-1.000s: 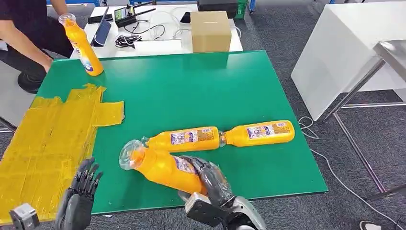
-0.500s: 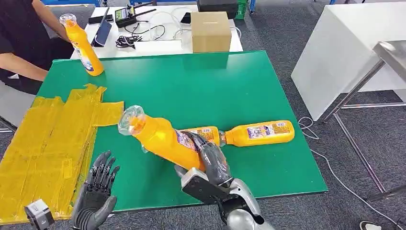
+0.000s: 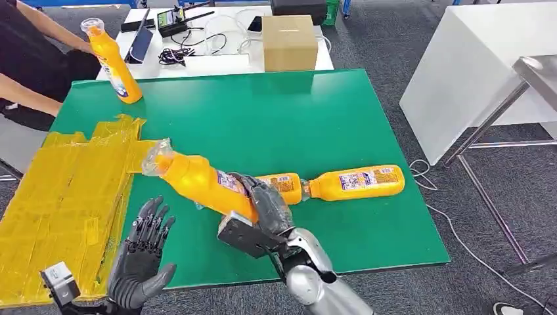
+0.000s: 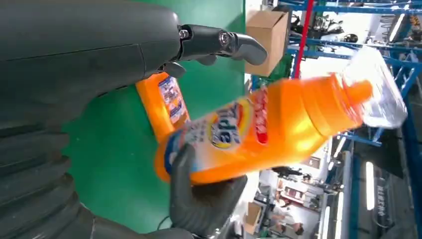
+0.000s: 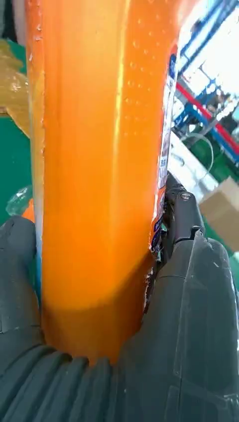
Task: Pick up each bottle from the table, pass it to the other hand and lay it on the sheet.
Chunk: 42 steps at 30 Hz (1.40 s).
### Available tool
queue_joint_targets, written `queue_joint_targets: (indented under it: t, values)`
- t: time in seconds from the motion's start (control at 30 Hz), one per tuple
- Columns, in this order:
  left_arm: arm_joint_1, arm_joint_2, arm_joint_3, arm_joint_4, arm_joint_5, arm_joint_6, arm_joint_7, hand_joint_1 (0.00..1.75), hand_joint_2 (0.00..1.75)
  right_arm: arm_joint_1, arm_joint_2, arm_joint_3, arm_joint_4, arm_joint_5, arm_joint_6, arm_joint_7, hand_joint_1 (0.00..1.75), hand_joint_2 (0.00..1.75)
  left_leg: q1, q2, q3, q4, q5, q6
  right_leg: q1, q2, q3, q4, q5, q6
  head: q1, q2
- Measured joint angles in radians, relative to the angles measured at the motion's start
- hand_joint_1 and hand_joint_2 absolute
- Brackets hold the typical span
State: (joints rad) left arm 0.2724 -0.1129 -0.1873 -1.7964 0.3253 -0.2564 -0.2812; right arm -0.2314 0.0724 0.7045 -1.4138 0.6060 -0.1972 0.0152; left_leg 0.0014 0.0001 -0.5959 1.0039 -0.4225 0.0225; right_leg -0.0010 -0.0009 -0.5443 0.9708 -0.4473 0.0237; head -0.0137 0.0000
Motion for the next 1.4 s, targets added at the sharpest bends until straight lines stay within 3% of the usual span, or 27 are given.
queue_joint_targets:
  t: [0.2, 0.43, 0.53, 0.83, 1.2, 1.4]
  values:
    - [-0.018, 0.0, 0.013, 0.01, 0.057, 0.021, 0.019, 0.0, 1.75, -0.041, 0.026, 0.081, 0.031, 0.141, -0.05, 0.04, 1.75, 1.75, 0.0, 0.0, 0.0, 0.0, 0.0, 0.0, 0.0, 0.0, 0.0, 0.0, 0.0, 0.0, 0.0, 0.0]
    - [-0.019, 0.0, 0.019, 0.011, 0.063, 0.021, 0.021, 0.0, 1.75, -0.048, 0.029, 0.099, 0.033, 0.15, -0.053, 0.047, 1.75, 1.75, 0.0, 0.0, 0.0, 0.0, 0.0, 0.0, 0.0, 0.0, 0.0, 0.0, 0.0, 0.0, 0.0, 0.0]
    - [-0.023, -0.003, 0.078, 0.028, 0.15, 0.034, 0.058, 0.0, 1.75, -0.072, 0.029, 0.174, 0.032, 0.213, -0.084, 0.055, 1.75, 1.75, 0.0, -0.001, 0.0, 0.0, 0.0, 0.0, 0.0, 0.0, 0.0, 0.0, 0.0, 0.0, 0.0, 0.0]
    - [-0.031, -0.019, 0.164, 0.062, 0.198, 0.019, 0.08, 0.0, 1.75, -0.109, 0.055, 0.287, 0.032, 0.197, -0.073, 0.064, 1.75, 1.75, 0.0, -0.001, 0.0, 0.0, 0.0, 0.0, 0.0, 0.0, -0.001, 0.0, 0.0, 0.0, 0.0, 0.0]
    - [-0.031, -0.027, 0.19, 0.074, 0.199, 0.023, 0.081, 0.0, 1.75, -0.119, 0.07, 0.313, 0.032, 0.192, -0.058, 0.064, 1.75, 1.75, 0.0, -0.001, -0.001, 0.0, 0.0, 0.0, 0.0, 0.0, -0.001, 0.0, 0.0, 0.0, 0.0, 0.0]
    - [-0.031, -0.027, 0.2, 0.074, 0.212, 0.04, 0.081, 0.0, 1.75, -0.127, 0.082, 0.334, 0.043, 0.115, -0.026, 0.059, 1.75, 1.75, 0.0, -0.001, -0.001, 0.0, 0.0, 0.0, 0.0, 0.0, -0.001, 0.0, 0.0, 0.0, 0.0, 0.0]
